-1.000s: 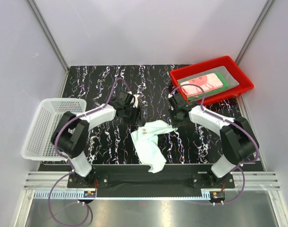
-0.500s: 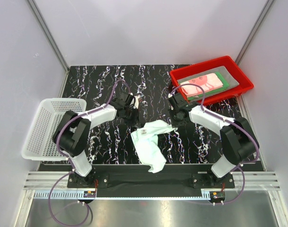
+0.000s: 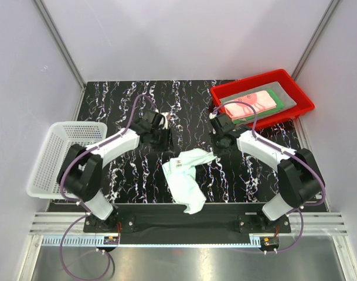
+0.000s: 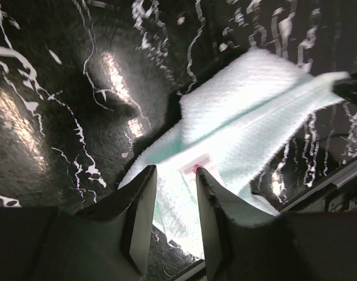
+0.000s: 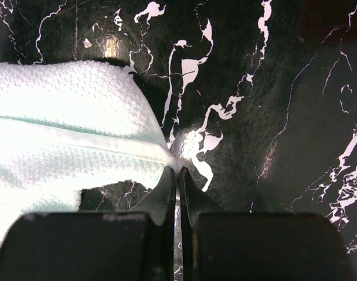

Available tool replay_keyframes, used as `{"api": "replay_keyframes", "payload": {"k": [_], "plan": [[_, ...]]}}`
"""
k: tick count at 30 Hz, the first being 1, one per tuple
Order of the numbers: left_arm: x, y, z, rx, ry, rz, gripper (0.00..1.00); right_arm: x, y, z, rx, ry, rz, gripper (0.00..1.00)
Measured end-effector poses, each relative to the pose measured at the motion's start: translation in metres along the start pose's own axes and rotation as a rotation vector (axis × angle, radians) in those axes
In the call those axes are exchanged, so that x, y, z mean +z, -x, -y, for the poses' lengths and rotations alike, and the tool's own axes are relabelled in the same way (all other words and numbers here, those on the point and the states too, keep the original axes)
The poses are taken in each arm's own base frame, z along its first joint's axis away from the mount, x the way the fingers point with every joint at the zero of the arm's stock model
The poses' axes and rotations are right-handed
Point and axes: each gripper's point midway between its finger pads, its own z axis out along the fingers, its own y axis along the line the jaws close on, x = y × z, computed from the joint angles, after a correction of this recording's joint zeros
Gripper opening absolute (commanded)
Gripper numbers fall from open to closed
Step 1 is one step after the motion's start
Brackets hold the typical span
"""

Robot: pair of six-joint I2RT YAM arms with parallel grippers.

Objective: Fold and stack the towels
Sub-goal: Flatten out the crumpled towel

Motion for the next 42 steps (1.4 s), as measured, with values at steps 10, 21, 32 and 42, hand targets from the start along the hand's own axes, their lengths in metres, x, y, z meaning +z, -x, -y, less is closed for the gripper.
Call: {"api": "replay_keyframes", "payload": {"k": [10,21,32,42], "plan": [[0.047,-0.046,-0.029,-0.127,0.051,-0.152,0.29,-0.003,0.002,0.000,0.000,0.004,0.010,0.00],[0.042,-0.041,-0.025,-0.147,0.057,-0.149,0.00,-0.005,0.004,-0.001,0.000,0.004,0.012,0.00],[-0.105,0.107,0.014,0.004,0.259,0.307,0.00,-0.110,0.133,-0.022,-0.017,0.044,0.367,0.00],[-0.309,0.088,0.138,0.234,-0.226,0.727,0.00,-0.352,0.116,-0.045,-0.107,0.449,0.934,0.00]]}}
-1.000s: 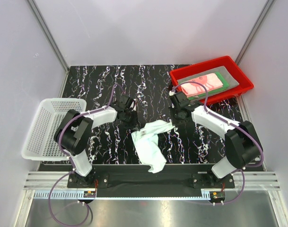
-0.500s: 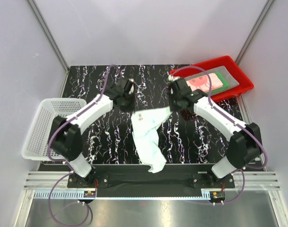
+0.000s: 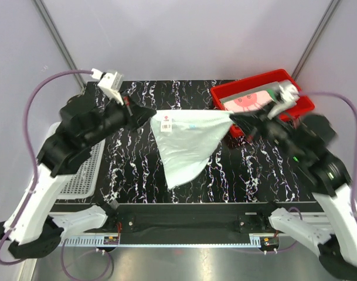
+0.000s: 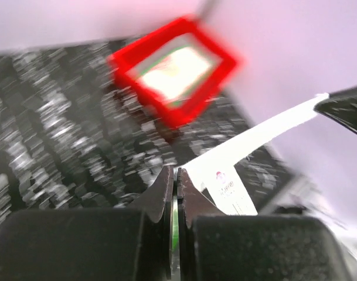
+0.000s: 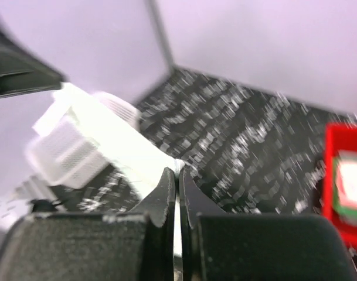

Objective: Fold and stack the towels
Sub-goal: Flatten out the crumpled towel

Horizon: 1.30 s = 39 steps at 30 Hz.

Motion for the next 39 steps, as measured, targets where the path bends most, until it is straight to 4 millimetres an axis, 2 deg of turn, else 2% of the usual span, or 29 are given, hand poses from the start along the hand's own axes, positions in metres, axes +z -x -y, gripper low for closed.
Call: {"api": "replay_keyframes", "payload": {"k": [4,6,8,12,14,16,19,21,22,23,24,27,30,32,35,37,39], "plan": [[-0.031,0.001,0.052,0.029,-0.221,0.026,0.00,-0.068,0.022,-0.038,-0.032,0.185,0.167,0.00],[-0.038,-0.006,0.066,0.040,-0.280,0.012,0.00,-0.086,0.026,-0.047,-0.038,0.232,0.204,0.00],[-0.040,-0.013,0.075,0.051,-0.309,-0.009,0.00,-0.091,0.025,-0.052,-0.029,0.258,0.212,0.00],[-0.040,-0.022,0.072,0.061,-0.271,-0.037,0.00,-0.089,0.022,-0.052,-0.012,0.261,0.209,0.00],[-0.035,-0.019,0.064,0.070,-0.213,-0.033,0.00,-0.085,0.024,-0.050,-0.019,0.252,0.212,0.00],[-0.024,-0.006,0.056,0.086,-0.143,-0.006,0.00,-0.073,0.026,-0.046,-0.043,0.233,0.212,0.00],[0.002,0.012,0.028,0.087,-0.019,0.020,0.00,-0.031,0.027,-0.026,-0.091,0.145,0.190,0.00],[0.026,0.023,-0.011,0.061,0.099,0.023,0.00,0.011,0.020,-0.007,-0.133,0.077,0.145,0.00],[0.042,0.026,-0.038,0.042,0.162,0.015,0.00,0.036,0.013,0.003,-0.153,0.046,0.104,0.00],[0.053,0.026,-0.056,0.026,0.201,0.004,0.00,0.055,0.011,0.011,-0.168,0.025,0.087,0.00],[0.067,0.024,-0.084,0.000,0.253,-0.017,0.00,0.080,0.005,0.022,-0.180,0.004,0.054,0.00],[0.112,0.016,-0.149,-0.071,0.317,-0.074,0.00,0.159,-0.026,0.071,-0.172,-0.045,-0.049,0.00],[0.154,0.006,-0.193,-0.111,0.313,-0.110,0.00,0.218,-0.069,0.121,-0.135,-0.073,-0.149,0.00],[0.185,0.000,-0.219,-0.137,0.291,-0.138,0.00,0.247,-0.091,0.143,-0.119,-0.069,-0.200,0.00],[0.227,0.002,-0.260,-0.151,0.256,-0.135,0.00,0.288,-0.111,0.165,-0.123,-0.039,-0.225,0.00],[0.246,-0.007,-0.283,-0.156,0.245,-0.140,0.00,0.306,-0.120,0.174,-0.134,-0.021,-0.233,0.00],[0.253,-0.022,-0.300,-0.171,0.250,-0.163,0.00,0.317,-0.128,0.178,-0.146,-0.010,-0.234,0.00]]}}
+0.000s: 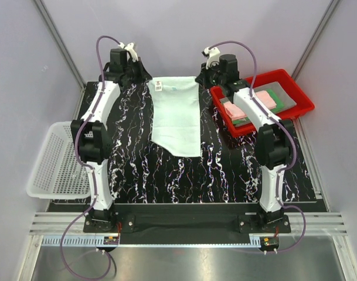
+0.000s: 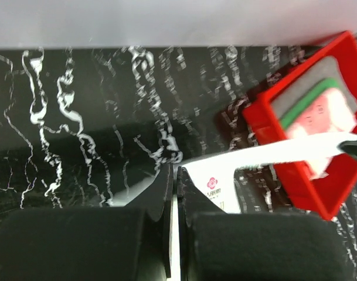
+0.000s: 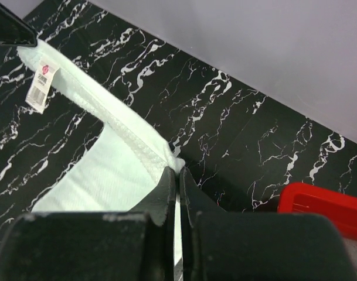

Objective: Fold and stack the towels
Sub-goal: Flatten out the crumpled towel

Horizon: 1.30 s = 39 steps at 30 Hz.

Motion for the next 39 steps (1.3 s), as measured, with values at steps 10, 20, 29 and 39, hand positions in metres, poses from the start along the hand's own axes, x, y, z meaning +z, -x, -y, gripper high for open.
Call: {"api": "replay_keyframes", "payload": {"k": [10,20,29,39], "plan": [[0.026,-0.062,-0.034,0.011,0.012,-0.092,0.00,0.017,-0.037,0.007,-0.034,0.005,-0.051,0.00],[-0.100,-0.034,0.064,0.232,-0.010,0.055,0.00,-0.086,-0.008,-0.051,-0.040,0.022,-0.085,0.00],[-0.355,-0.044,0.223,0.469,-0.391,0.519,0.00,-0.348,0.101,-0.196,-0.188,0.243,0.429,0.00],[-0.369,-0.067,0.254,0.465,-0.524,0.433,0.00,-0.392,0.105,-0.214,-0.128,0.314,0.516,0.00]]}}
